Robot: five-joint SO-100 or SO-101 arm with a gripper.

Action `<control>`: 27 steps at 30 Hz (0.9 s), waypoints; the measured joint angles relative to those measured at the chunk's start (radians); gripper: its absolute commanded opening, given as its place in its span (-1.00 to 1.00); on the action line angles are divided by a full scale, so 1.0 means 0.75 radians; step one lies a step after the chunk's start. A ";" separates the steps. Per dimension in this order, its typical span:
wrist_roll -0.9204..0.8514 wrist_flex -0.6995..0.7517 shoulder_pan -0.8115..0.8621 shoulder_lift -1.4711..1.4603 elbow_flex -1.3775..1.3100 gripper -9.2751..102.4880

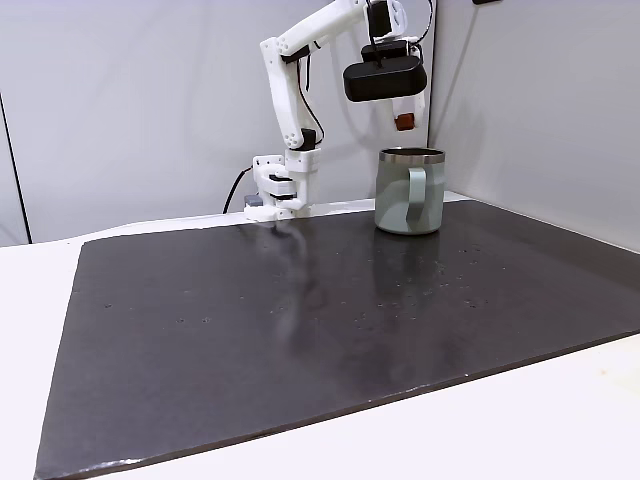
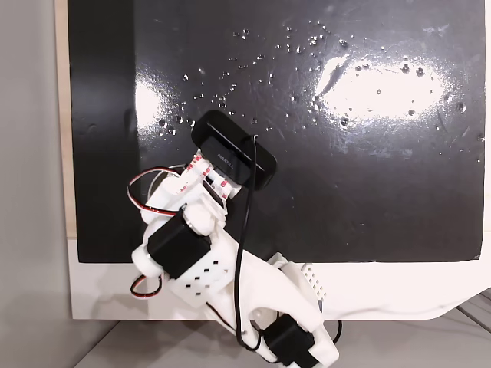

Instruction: Grasp a cube and put it in the cup.

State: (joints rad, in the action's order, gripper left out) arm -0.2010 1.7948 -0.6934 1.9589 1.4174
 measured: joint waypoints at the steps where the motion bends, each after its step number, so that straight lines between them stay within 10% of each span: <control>1: 0.000 0.002 -0.002 -0.002 0.006 -0.73; 27: -0.016 0.000 -0.041 -0.072 0.027 -0.42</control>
State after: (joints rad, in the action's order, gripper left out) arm -0.2132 1.7948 -0.7240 1.9052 1.4373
